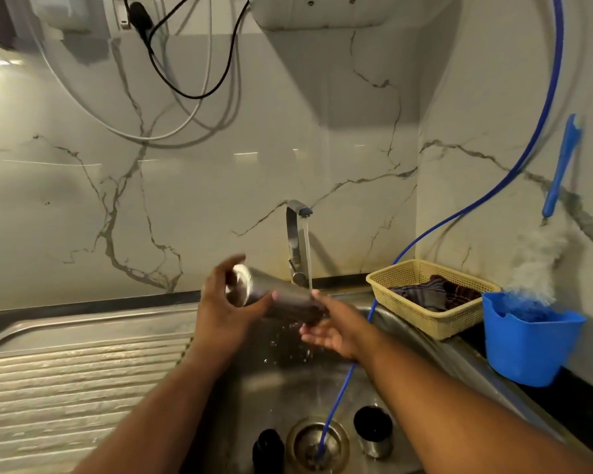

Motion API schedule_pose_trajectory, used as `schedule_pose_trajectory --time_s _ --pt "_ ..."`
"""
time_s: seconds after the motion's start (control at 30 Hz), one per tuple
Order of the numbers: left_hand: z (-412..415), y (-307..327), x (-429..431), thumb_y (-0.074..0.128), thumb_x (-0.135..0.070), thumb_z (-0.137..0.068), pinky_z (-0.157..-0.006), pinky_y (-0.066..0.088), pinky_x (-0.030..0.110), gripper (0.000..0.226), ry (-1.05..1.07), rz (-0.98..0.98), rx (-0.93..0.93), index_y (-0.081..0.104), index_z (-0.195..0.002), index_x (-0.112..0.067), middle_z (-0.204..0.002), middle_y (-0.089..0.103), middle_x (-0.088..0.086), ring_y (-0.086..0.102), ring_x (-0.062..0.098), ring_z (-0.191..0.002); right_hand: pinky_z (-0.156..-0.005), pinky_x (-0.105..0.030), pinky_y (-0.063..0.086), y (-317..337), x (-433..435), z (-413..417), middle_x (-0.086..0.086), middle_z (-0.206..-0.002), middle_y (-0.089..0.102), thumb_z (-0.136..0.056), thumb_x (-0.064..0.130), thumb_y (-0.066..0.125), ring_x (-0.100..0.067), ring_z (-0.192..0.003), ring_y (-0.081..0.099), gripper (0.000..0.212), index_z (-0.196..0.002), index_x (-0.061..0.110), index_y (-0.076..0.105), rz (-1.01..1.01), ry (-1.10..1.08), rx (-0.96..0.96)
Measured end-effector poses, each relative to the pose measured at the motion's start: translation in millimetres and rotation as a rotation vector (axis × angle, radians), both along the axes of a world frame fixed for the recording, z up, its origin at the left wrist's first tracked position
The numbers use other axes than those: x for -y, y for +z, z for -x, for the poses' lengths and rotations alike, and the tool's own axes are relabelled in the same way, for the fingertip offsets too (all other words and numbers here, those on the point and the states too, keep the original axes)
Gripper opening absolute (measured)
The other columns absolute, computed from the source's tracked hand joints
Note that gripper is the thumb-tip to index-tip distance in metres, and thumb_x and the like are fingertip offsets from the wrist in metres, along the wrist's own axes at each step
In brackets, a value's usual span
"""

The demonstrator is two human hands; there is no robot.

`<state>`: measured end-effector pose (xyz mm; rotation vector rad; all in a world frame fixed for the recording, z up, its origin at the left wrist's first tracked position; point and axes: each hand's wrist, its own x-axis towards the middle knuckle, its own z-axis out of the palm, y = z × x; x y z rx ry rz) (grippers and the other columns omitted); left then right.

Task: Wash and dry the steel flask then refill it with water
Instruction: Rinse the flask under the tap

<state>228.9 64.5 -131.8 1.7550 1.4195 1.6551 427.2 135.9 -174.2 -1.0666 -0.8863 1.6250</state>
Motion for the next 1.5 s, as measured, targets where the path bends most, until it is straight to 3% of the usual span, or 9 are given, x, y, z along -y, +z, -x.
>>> schedule_pose_trajectory --time_s 0.13,0.27,0.4,0.5,0.67,0.93,1.13,1.3,1.5 --pt "9.7 -20.0 -2.9 0.093 -0.021 -0.066 -0.071 0.064 0.053 0.072 -0.189 0.397 0.106 0.057 -0.129 -0.026 -0.120 0.063 0.009 0.072 0.029 -0.093 -0.067 -0.040 0.061 8.8 -9.5 -0.3 -0.009 -0.126 0.060 -0.086 0.033 0.079 -0.024 -0.103 0.064 0.059 -0.137 0.030 0.050 -0.218 -0.272 -0.077" --pt "0.4 -41.5 -12.3 0.095 -0.035 -0.066 -0.071 0.064 0.048 0.079 -0.281 0.637 -0.171 0.053 -0.132 -0.023 -0.110 0.068 0.011 0.076 0.027 -0.084 -0.090 -0.043 0.057 7.8 -4.6 5.0 -0.008 -0.122 0.066 -0.067 0.042 0.090 -0.025 -0.106 0.066 0.084 -0.138 0.020 0.051 -0.183 -0.123 0.058" --pt "-12.9 -48.0 -13.8 0.081 -0.055 -0.078 -0.070 0.063 0.030 0.078 -0.338 0.745 -0.393 0.036 -0.136 -0.029 -0.115 0.062 -0.004 0.073 0.013 -0.093 -0.074 -0.038 0.056 4.2 1.7 5.8 -0.005 -0.113 0.063 -0.074 0.028 0.090 -0.024 -0.098 0.066 0.074 -0.130 0.027 0.041 -0.163 -0.033 0.167" --pt "-12.0 -54.2 -18.7 0.078 -0.052 -0.082 -0.075 0.054 0.016 0.074 -0.329 0.722 -0.543 0.043 -0.142 -0.025 -0.113 0.062 -0.014 0.064 0.002 -0.096 -0.073 -0.034 0.057 -0.5 1.1 8.9 0.001 -0.112 0.065 -0.069 0.028 0.093 -0.018 -0.097 0.067 0.079 -0.132 0.028 0.046 -0.272 -0.075 0.394" --pt "-2.9 -56.4 -26.1 0.081 -0.045 -0.080 -0.100 0.053 0.027 0.076 -0.226 0.683 -0.542 0.047 -0.144 -0.023 -0.122 0.069 -0.008 0.065 0.005 -0.109 -0.085 -0.032 0.058 -12.9 3.9 12.4 0.005 -0.111 0.069 -0.063 0.031 0.096 -0.012 -0.096 0.067 0.074 -0.127 0.024 0.058 -0.335 -0.055 0.631" --pt "7.0 -58.6 -28.7 0.078 -0.039 -0.086 -0.094 0.051 0.021 0.069 -0.117 0.646 -0.569 0.047 -0.145 -0.024 -0.121 0.068 -0.006 0.065 0.006 -0.106 -0.085 -0.036 0.059 -17.7 1.5 15.2 -0.001 -0.123 0.067 -0.064 0.039 0.095 -0.018 -0.102 0.066 0.078 -0.130 0.025 0.055 -0.295 -0.128 0.792" --pt "7.0 -59.6 -29.8 0.073 -0.020 -0.088 -0.095 0.053 0.024 0.054 -0.082 0.584 -0.580 0.054 -0.139 -0.022 -0.115 0.068 -0.006 0.064 0.006 -0.105 -0.062 -0.029 0.059 -13.0 4.7 24.0 -0.001 -0.120 0.068 -0.074 0.042 0.088 -0.016 -0.092 0.067 0.064 -0.126 0.027 0.053 -0.337 -0.196 0.679" --pt "8.9 -56.7 -30.7 0.067 -0.016 -0.090 -0.089 0.048 0.016 0.049 -0.048 0.534 -0.613 0.055 -0.137 -0.023 -0.118 0.067 -0.007 0.062 0.004 -0.105 -0.087 -0.041 0.060 -9.1 2.1 33.3 0.002 -0.117 0.068 -0.072 0.044 0.089 -0.019 -0.098 0.069 0.065 -0.125 0.030 0.052 -0.370 -0.268 0.760" --pt "10.1 -58.3 -31.2 0.064 -0.016 -0.091 -0.088 0.047 0.015 0.045 -0.023 0.518 -0.631 0.059 -0.135 -0.024 -0.115 0.069 -0.009 0.063 0.003 -0.105 -0.084 -0.044 0.062 -14.3 8.6 35.6 -0.005 -0.120 0.068 -0.072 0.038 0.091 -0.025 -0.103 0.069 0.068 -0.127 0.021 0.054 -0.262 -0.143 0.853"
